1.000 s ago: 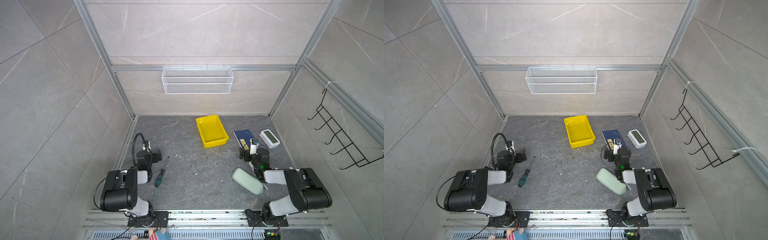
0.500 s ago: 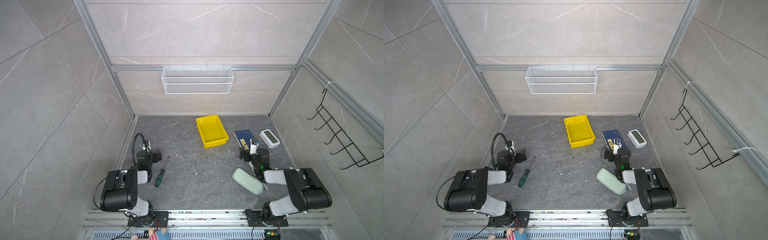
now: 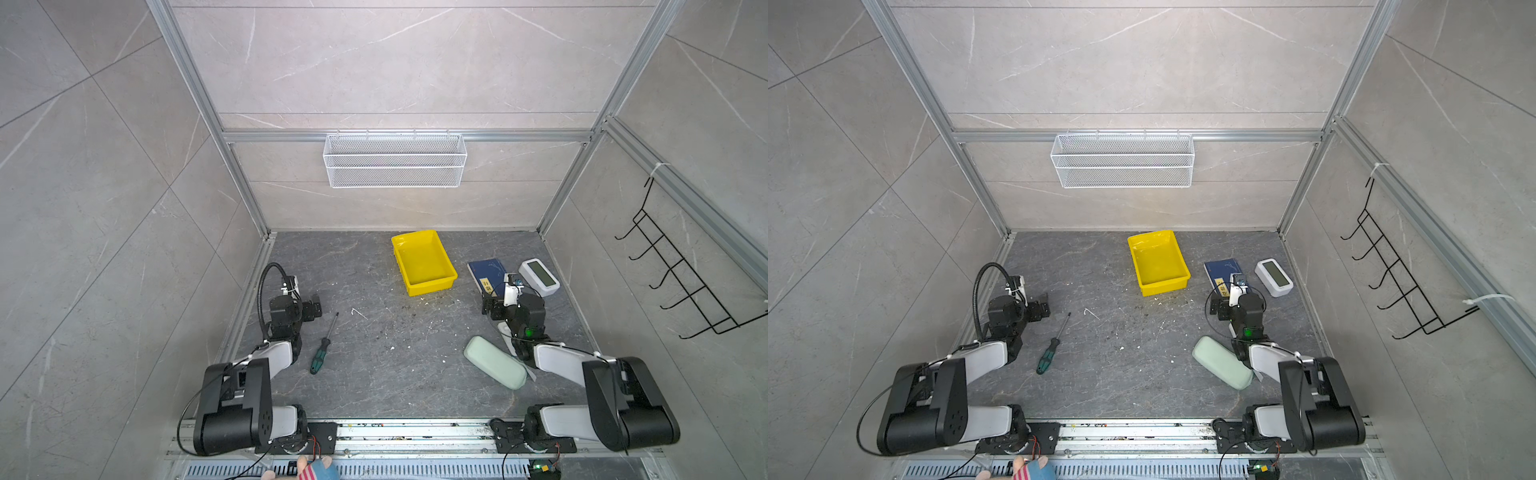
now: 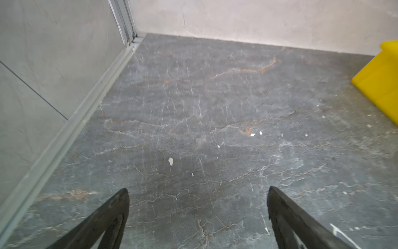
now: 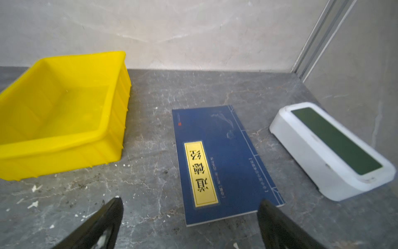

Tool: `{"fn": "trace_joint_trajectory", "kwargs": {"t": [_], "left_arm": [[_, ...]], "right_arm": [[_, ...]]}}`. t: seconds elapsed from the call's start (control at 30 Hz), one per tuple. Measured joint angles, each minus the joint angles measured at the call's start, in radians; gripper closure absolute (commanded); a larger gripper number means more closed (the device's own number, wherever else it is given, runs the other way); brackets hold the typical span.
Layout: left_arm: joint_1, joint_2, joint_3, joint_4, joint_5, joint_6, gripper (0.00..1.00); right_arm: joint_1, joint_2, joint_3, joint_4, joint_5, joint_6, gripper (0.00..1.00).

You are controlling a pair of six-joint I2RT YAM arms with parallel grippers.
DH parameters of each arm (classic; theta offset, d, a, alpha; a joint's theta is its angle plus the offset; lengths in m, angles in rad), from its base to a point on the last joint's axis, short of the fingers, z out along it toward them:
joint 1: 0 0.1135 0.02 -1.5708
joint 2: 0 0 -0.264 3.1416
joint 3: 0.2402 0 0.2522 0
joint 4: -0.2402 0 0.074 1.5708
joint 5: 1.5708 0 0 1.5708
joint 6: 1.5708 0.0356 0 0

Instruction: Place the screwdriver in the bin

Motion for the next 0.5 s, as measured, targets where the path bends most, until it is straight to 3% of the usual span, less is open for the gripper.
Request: {"fn": "trace_joint_trajectory", "kwargs": {"t": [0.23,0.5], "left_arm": [[-0.002,-0.179,0.079,-0.289,0.038,0.031,0.0],[-0.008,-0.277,0.276,-0.71,0.106,0.093,0.0]], "right_arm": [[0.0,-0.249,0.024,-0.215,-0.035,0.021,0.01],[0.003,-0.427,0.075,-0.455,-0.205,0.103,0.01]]}}
